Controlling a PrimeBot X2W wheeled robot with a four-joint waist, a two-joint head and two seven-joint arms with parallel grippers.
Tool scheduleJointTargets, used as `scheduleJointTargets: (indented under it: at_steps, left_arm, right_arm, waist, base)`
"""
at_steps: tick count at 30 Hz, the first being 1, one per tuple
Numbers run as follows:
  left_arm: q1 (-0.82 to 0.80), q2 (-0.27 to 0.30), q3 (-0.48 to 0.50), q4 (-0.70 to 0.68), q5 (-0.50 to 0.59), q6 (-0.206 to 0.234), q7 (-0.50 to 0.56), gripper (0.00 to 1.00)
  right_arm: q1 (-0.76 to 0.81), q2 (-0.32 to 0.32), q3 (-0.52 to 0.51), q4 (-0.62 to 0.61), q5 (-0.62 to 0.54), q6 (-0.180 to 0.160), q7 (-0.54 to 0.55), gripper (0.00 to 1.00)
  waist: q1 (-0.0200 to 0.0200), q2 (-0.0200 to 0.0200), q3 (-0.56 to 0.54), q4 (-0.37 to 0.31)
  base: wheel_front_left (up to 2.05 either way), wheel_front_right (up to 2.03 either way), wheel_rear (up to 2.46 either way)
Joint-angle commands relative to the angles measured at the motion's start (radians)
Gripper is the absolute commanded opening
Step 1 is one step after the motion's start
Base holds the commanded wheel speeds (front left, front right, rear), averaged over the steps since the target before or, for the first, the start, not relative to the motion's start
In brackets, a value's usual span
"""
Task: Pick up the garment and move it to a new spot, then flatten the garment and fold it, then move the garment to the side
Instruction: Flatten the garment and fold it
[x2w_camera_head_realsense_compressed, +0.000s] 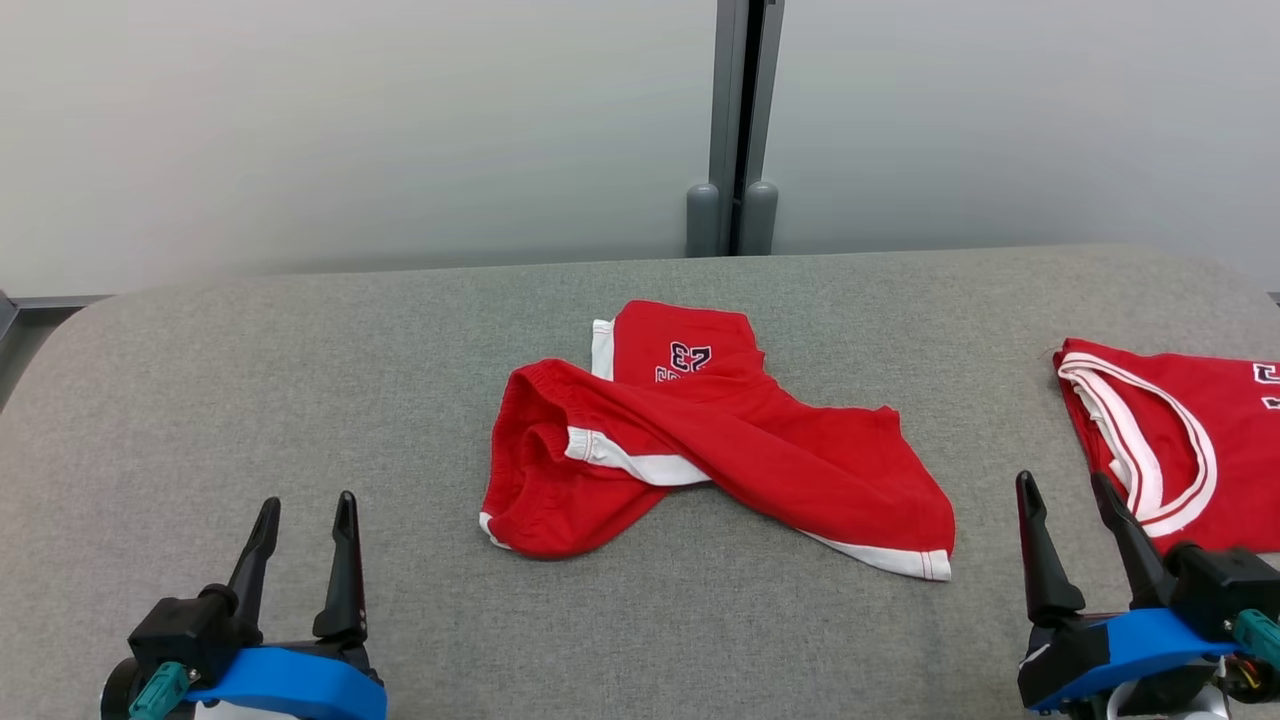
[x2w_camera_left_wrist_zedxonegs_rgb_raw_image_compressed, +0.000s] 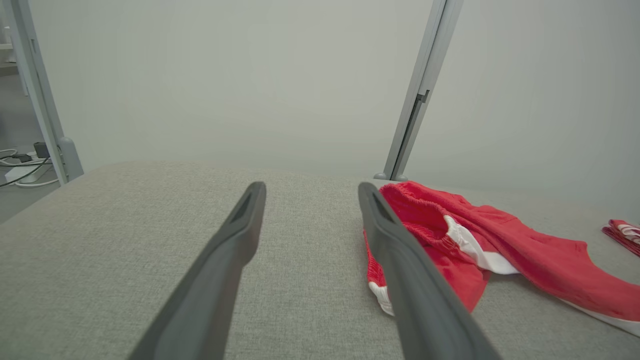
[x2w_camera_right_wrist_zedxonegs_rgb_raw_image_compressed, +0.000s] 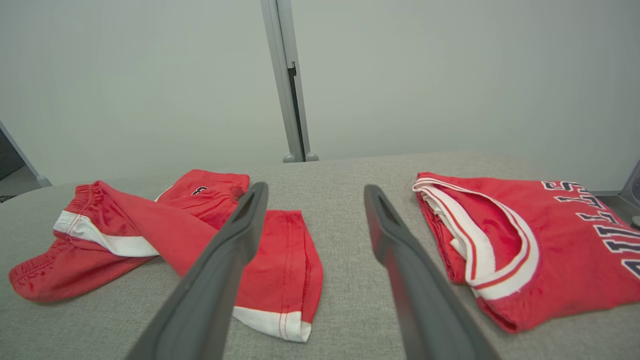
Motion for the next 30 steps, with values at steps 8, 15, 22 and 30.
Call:
scheduleJointTargets:
  at_steps: [8,15,22,30]
  left_arm:
    - [0.009,-0.019,0.011,0.005,0.025,-0.01,-0.004,1.0]
    - [-0.008,-0.02,0.013,0.01,0.036,-0.019,-0.004,1.0]
    - [-0.118,-0.044,-0.106,0.05,0.05,-0.045,0.052,1.0]
    - [-0.317,-0.089,-0.262,0.208,-0.033,-0.056,0.227,1.0]
  right_arm:
    - [0.016,-0.001,0.004,-0.011,0.007,0.0,0.007,1.0]
    - [0.018,-0.001,0.009,-0.015,0.01,0.0,0.005,1.0]
    - [-0.007,-0.001,0.031,-0.024,0.009,0.0,0.014,1.0]
    - [-0.05,-0.002,0.087,-0.005,0.019,0.0,0.007,1.0]
  waist:
    - [0.0002,0.0,0.002,0.001]
    - [0.0002,0.0,0.01,0.002]
    - [0.0002,0.0,0.034,-0.001]
    - [0.0002,0.0,0.087,-0.041]
  base:
    - [0.0,0.0,0.0]
    - [0.0,0.0,0.0]
    - [0.0,0.0,0.0]
    - [0.0,0.0,0.0]
